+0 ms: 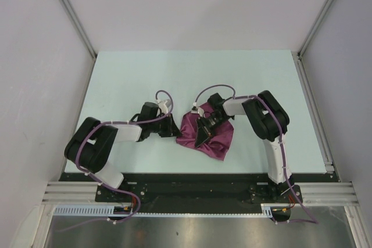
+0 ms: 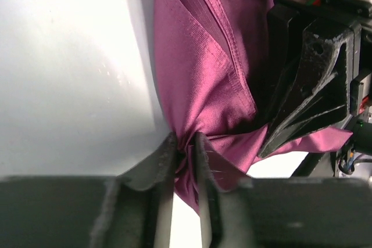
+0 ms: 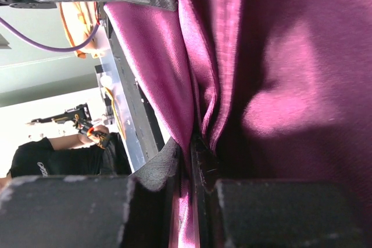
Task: Fold the napkin, place the utensils inside, and roll it up
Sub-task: Roll the napkin at the center of the board.
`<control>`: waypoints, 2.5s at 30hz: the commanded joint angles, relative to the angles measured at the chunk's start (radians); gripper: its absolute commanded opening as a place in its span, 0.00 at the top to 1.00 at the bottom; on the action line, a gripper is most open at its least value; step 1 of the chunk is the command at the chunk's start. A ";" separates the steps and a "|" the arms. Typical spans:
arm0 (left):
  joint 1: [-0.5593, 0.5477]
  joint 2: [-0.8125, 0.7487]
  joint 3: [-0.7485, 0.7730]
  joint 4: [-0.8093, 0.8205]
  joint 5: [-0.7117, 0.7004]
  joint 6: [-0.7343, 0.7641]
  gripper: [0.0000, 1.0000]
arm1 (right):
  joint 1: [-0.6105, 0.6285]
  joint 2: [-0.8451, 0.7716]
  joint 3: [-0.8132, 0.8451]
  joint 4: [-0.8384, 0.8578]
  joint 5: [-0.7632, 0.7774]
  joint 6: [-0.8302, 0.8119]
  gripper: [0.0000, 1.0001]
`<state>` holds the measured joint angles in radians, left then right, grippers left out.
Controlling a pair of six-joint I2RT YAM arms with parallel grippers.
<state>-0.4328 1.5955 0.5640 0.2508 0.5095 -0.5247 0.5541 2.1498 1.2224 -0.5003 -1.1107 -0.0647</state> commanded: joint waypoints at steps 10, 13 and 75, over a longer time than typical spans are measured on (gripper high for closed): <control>-0.014 0.009 -0.006 -0.061 0.012 0.011 1.00 | -0.025 -0.092 0.041 -0.066 0.104 0.029 0.63; -0.014 0.020 -0.003 -0.055 0.011 0.009 1.00 | -0.025 -0.151 0.058 -0.073 0.158 0.055 0.56; 0.057 -0.230 -0.053 -0.062 -0.129 0.046 0.22 | 0.211 -0.216 -0.144 0.092 0.270 0.045 0.90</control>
<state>-0.3790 1.4540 0.5732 0.1638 0.4431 -0.5121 0.7753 1.8511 1.0641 -0.3008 -0.5945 -0.0368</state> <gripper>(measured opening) 0.778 0.160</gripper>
